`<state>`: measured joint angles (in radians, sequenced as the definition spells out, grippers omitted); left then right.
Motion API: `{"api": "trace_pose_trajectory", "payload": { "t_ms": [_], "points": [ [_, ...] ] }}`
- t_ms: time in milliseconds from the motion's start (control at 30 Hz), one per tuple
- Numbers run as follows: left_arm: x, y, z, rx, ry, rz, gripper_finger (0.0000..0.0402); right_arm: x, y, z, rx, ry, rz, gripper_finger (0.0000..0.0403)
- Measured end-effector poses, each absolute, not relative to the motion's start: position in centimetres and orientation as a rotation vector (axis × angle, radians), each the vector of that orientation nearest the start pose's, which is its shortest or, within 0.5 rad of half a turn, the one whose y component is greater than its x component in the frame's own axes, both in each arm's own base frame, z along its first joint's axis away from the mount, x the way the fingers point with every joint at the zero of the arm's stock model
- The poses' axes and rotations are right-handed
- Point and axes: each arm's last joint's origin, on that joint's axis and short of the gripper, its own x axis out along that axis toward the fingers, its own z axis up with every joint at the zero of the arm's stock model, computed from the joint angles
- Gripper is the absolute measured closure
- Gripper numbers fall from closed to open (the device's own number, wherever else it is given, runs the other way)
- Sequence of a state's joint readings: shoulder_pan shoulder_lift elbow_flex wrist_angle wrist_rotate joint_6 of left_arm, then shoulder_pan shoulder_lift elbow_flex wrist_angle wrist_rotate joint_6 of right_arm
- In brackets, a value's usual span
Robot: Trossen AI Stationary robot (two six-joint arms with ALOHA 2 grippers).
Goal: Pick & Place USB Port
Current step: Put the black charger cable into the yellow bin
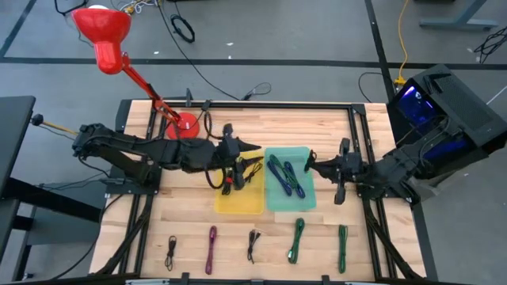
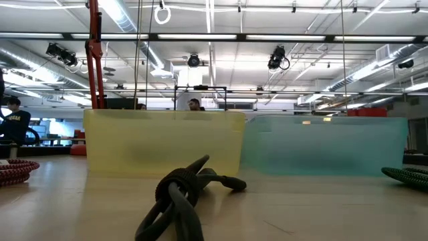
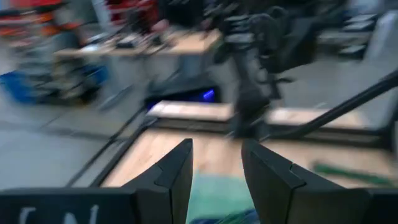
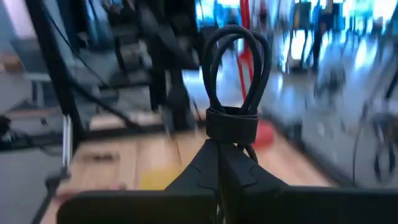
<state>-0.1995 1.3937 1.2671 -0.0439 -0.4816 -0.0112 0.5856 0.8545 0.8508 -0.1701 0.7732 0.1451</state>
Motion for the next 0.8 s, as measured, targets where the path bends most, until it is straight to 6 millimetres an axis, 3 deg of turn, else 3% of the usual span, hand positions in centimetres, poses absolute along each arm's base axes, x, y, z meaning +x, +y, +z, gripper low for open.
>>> {"api": "trace_pose_trajectory", "payload": {
  "t_ms": [233,567,800],
  "points": [
    [31.6,-4.6,39.0,-0.011,0.017,0.138,0.0257,18.4,9.1,36.1,-0.082,-0.051,-0.122,0.0403],
    [31.6,-4.9,39.6,-0.050,-0.040,0.043,0.0257,22.8,8.8,34.8,-0.147,-0.099,-0.101,0.0403],
    [31.6,-5.0,39.6,-0.050,-0.039,0.035,0.0257,24.6,7.9,34.5,-0.131,-0.155,-0.044,0.0403]
  ]
}}
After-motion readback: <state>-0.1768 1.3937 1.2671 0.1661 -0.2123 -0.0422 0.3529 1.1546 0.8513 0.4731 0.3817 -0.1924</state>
